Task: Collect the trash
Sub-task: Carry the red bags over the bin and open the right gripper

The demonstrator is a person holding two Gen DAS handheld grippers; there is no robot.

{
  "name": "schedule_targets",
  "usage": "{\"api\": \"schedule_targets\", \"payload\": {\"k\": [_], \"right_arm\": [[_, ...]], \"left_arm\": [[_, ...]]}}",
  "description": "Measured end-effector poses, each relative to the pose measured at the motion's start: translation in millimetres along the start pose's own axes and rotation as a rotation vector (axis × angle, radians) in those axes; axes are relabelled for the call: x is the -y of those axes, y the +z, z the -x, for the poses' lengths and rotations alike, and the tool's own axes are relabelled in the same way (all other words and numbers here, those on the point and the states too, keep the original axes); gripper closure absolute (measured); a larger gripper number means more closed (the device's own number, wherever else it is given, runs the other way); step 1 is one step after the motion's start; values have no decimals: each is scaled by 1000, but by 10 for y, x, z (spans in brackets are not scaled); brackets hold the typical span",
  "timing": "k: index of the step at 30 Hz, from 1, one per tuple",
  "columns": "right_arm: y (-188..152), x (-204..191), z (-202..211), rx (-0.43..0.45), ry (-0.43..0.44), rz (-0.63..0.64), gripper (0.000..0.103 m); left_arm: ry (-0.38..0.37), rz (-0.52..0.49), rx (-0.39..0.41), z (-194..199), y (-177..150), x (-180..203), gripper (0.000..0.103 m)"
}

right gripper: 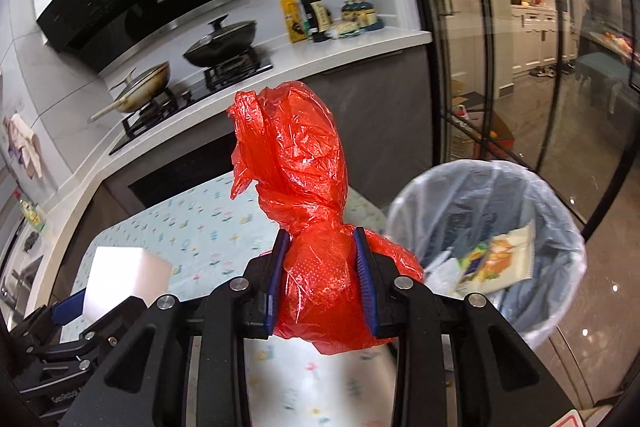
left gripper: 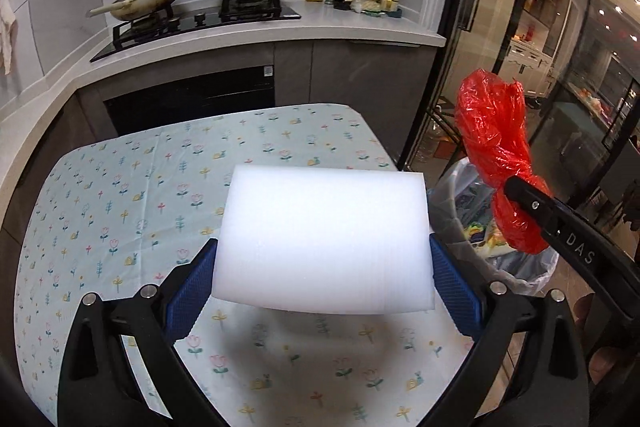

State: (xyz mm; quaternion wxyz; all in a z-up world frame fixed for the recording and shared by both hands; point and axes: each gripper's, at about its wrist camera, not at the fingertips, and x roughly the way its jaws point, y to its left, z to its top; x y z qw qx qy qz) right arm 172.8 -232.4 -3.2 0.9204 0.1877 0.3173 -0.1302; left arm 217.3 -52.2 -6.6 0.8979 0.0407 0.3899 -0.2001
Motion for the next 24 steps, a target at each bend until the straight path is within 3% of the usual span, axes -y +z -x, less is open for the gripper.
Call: {"api": "schedule_targets", "payload": {"k": [12, 24], "right_arm": [[-90, 1089, 320, 17, -114, -119, 73], [-161, 1731, 297, -2, -181, -202, 73]], "left_arm": [[-112, -143, -26, -201, -35, 1109, 9], [-179, -262, -68, -559, -11, 1898, 8]]}}
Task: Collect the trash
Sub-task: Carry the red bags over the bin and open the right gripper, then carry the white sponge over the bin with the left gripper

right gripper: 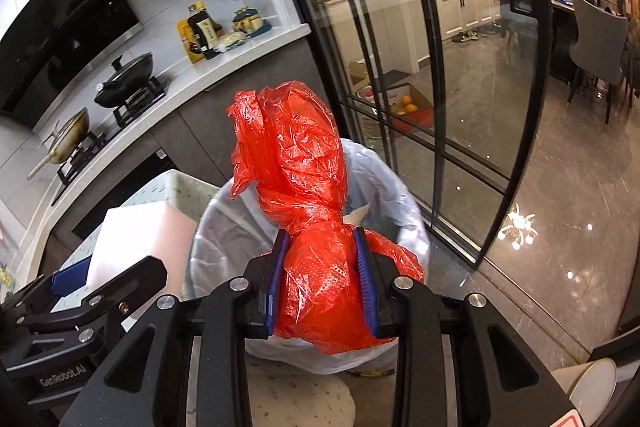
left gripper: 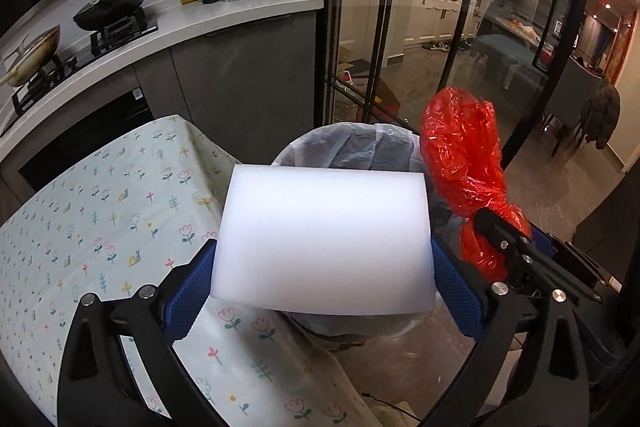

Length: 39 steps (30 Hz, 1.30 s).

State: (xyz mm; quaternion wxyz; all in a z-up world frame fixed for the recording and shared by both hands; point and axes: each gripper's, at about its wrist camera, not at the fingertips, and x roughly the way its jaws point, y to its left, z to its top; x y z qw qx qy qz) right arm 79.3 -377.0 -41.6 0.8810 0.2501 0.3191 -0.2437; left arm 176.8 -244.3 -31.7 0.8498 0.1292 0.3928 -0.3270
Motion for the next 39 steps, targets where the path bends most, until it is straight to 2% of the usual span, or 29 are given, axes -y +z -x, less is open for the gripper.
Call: {"api": "schedule_targets", "payload": {"k": [11, 18, 22, 25, 29, 34, 39], "right_arm": [[105, 196, -193, -10, -29, -30, 73], [127, 172, -286, -18, -21, -34, 72], [124, 187, -295, -18, -13, -41, 71], [140, 208, -314, -19, -15, -40, 69], [166, 168, -402, -39, -7, -22, 66], [178, 89, -429, -36, 9, -16, 55], [240, 85, -370, -36, 67, -29, 55]], "left_arm": [[-22, -22, -3, -248, 210, 70, 6], [-46, 32, -32, -312, 233, -80, 6], [-37, -1, -36, -331, 217, -66, 6], [-36, -31, -28, -331, 193, -54, 6], [-41, -21, -32, -332, 156, -78, 6], [-26, -36, -36, -375, 127, -62, 6], [-23, -68, -23, -395, 109, -50, 6]]}}
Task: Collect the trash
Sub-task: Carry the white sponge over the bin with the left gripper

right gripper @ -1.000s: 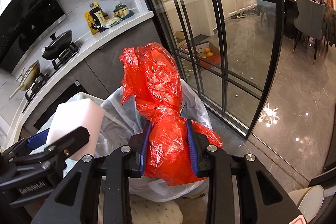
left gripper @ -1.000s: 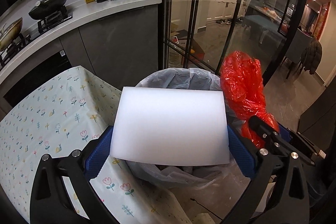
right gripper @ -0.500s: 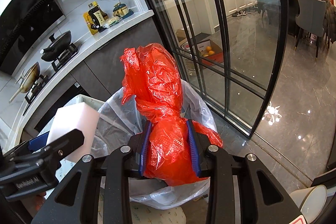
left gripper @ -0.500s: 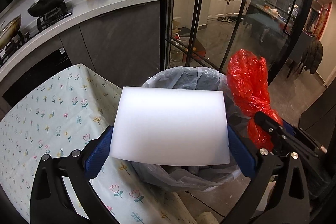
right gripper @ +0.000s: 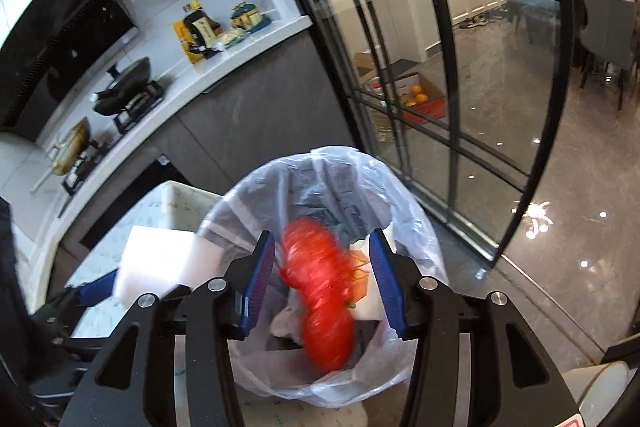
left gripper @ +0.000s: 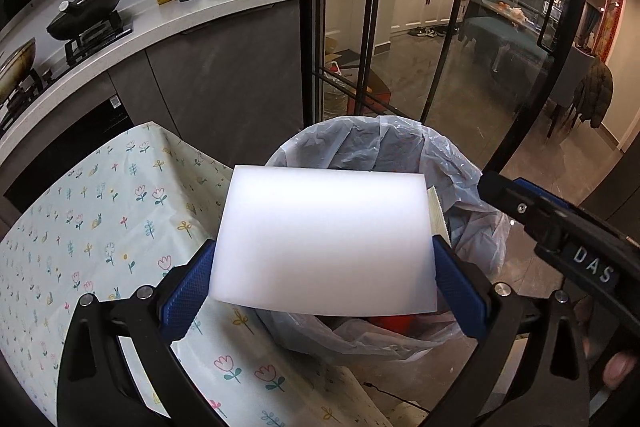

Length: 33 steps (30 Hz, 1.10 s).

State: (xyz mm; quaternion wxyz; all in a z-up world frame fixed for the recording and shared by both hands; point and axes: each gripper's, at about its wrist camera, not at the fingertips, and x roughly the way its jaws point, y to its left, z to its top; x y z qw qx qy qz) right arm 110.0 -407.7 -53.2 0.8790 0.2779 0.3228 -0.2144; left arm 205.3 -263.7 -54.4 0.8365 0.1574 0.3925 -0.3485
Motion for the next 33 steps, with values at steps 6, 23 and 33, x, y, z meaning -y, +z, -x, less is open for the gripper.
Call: {"api": "schedule_targets", "payload": {"k": [6, 23, 33], "right_arm": [[14, -181, 53, -25, 51, 89, 55], [-17, -185, -94, -53, -22, 110, 55], [-1, -253, 114, -13, -48, 137, 54]], "left_arm": [[12, -137, 45, -41, -53, 113, 6], [56, -206, 99, -30, -91, 192, 6], [92, -99, 75, 85, -105, -6, 6]]}}
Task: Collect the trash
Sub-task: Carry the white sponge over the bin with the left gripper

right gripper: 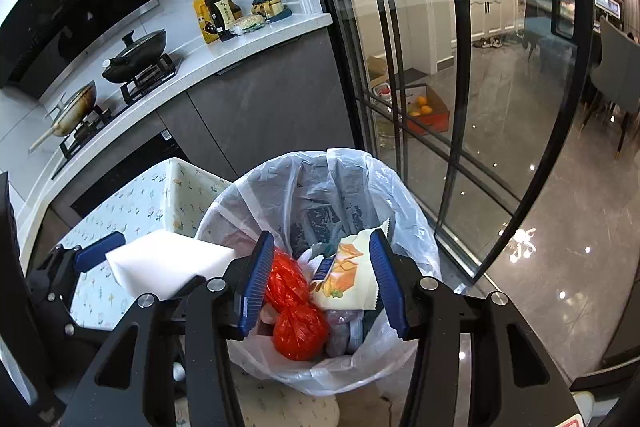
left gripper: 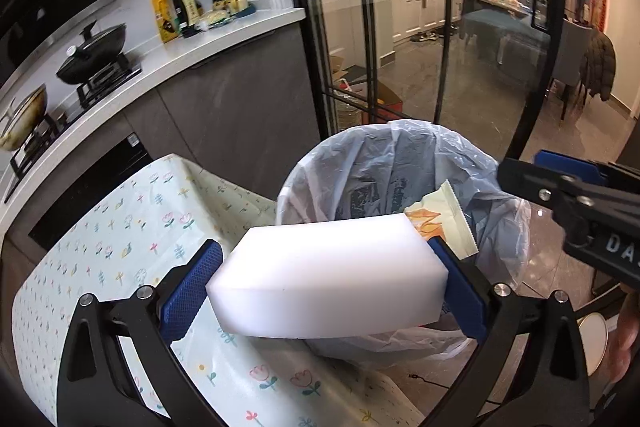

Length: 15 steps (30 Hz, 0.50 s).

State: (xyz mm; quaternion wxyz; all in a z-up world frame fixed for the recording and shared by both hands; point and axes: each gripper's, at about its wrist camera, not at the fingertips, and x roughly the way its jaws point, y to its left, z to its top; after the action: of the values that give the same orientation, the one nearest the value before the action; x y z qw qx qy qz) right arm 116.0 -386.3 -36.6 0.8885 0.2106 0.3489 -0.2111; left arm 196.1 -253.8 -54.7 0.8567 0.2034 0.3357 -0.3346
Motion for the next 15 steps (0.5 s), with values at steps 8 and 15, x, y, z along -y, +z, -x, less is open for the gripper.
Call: {"api": "schedule_targets", "payload": {"k": [8, 15], "right_arm": [[-112, 26, 103, -3, -11, -6, 54], [-279, 54, 79, -34, -16, -6, 54]], "left_arm": [[-19, 110, -3, 147, -4, -210, 6], [-95, 129, -44, 58, 148, -182, 6]]}}
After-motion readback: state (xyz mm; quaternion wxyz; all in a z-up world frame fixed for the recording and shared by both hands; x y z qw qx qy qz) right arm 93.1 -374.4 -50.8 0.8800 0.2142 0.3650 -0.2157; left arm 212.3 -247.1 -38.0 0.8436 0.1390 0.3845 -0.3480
